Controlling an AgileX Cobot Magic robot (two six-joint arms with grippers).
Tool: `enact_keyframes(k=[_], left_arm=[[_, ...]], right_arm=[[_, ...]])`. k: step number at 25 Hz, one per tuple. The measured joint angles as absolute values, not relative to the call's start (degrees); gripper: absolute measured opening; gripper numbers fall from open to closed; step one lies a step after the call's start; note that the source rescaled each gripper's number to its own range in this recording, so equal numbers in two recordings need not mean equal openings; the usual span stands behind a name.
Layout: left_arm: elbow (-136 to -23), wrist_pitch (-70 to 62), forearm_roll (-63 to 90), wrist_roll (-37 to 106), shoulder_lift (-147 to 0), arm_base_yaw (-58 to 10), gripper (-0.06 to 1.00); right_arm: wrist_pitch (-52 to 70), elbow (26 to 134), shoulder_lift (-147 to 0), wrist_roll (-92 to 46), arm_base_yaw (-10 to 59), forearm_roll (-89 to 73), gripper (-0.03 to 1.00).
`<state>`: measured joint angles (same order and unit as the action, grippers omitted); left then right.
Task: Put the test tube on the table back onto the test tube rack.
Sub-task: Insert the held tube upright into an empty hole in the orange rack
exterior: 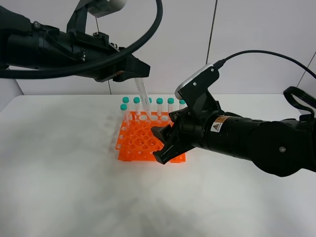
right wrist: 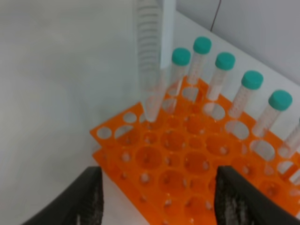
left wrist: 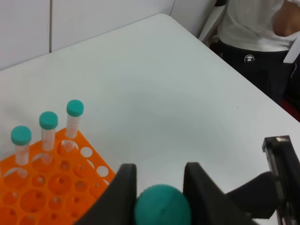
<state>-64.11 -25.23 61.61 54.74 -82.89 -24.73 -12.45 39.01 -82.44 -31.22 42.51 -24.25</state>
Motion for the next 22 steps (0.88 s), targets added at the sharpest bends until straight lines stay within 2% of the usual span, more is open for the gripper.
enact_keyframes(k=[14,22], left_arm=[[-64.1,-25.2,61.6,54.7,-82.9,-24.7,0.00],[-64.1,-25.2,61.6,54.7,-82.9,-24.7,0.00]], right_arm=[[-2.9,39.0,-79.2,-32.3,23.4,-27.7,0.47],[3.2,39.0,-79.2,-32.2,16.2,-23.8,0.47]])
